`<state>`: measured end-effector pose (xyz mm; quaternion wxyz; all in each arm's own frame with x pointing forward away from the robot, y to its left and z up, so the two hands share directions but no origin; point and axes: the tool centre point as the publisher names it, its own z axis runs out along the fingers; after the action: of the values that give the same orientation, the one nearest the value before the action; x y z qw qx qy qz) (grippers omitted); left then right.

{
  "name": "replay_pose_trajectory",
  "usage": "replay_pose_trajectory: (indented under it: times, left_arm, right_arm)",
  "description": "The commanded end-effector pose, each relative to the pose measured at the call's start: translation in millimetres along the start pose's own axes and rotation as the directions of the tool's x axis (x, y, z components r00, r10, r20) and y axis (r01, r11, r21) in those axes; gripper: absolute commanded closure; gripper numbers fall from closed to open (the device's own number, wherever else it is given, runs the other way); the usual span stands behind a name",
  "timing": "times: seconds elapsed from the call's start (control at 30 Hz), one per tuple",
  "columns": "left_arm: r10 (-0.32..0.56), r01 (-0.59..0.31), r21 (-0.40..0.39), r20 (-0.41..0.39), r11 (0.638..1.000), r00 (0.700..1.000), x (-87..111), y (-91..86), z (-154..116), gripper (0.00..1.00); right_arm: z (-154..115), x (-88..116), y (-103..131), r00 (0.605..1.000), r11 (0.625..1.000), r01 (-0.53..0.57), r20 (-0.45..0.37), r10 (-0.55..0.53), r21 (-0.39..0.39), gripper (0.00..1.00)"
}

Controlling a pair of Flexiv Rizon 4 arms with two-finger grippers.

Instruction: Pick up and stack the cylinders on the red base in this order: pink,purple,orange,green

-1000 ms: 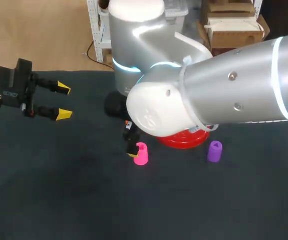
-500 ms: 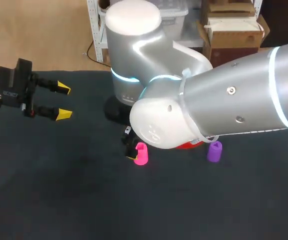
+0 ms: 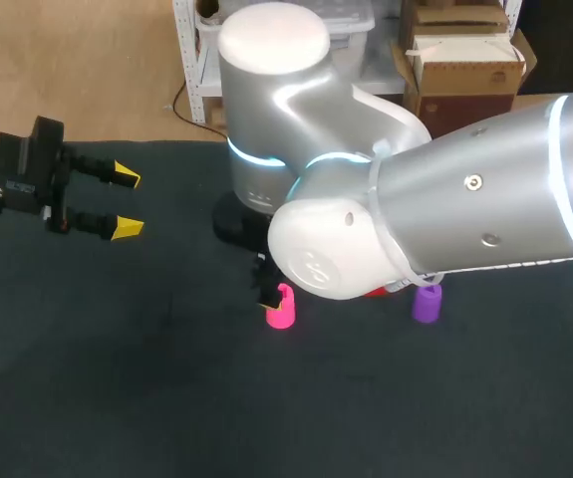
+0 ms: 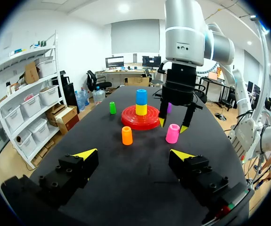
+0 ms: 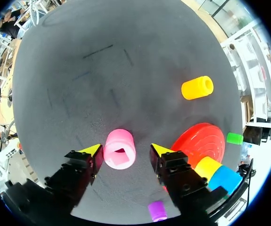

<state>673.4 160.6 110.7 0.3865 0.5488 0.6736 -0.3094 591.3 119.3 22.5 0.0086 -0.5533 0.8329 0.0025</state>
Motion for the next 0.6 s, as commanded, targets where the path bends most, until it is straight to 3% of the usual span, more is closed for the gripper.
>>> replay_pose_trajectory:
  times: [0.03,0.07,0.1,0.2,0.33,0.6]
  left_arm:
    - [0.002,-0.002,0.000,0.004,1.000,1.000,1.2,0.0,-0.3,0.00]
    - [0.002,-0.002,0.000,0.004,1.000,1.000,1.2,0.0,-0.3,0.00]
    - [0.002,-0.002,0.000,0.004,1.000,1.000,1.2,0.0,-0.3,0.00]
    - [0.002,-0.002,0.000,0.004,1.000,1.000,1.2,0.0,-0.3,0.00]
    - [0.002,-0.002,0.000,0.004,1.000,1.000,1.2,0.0,-0.3,0.00]
    - [0.002,-0.002,0.000,0.004,1.000,1.000,1.2,0.0,-0.3,0.00]
  right_arm:
    - [0.1,2.2,1.4,1.000,1.000,0.001,0.003,-0.001,0.000,0.64]
    - [0.0,2.6,1.6,1.000,1.000,0.003,0.001,-0.003,-0.002,0.79]
    - [-0.2,3.2,1.9,1.000,1.000,0.004,0.000,-0.004,-0.003,1.00]
    - [-6.8,7.1,0.2,1.000,1.000,-0.012,-0.007,0.012,0.008,1.00]
    - [-38.2,14.5,-13.1,0.999,0.998,-0.026,-0.016,0.028,0.061,1.00]
    - [-117.7,41.5,-69.1,0.996,0.989,-0.067,-0.055,0.075,0.135,1.00]
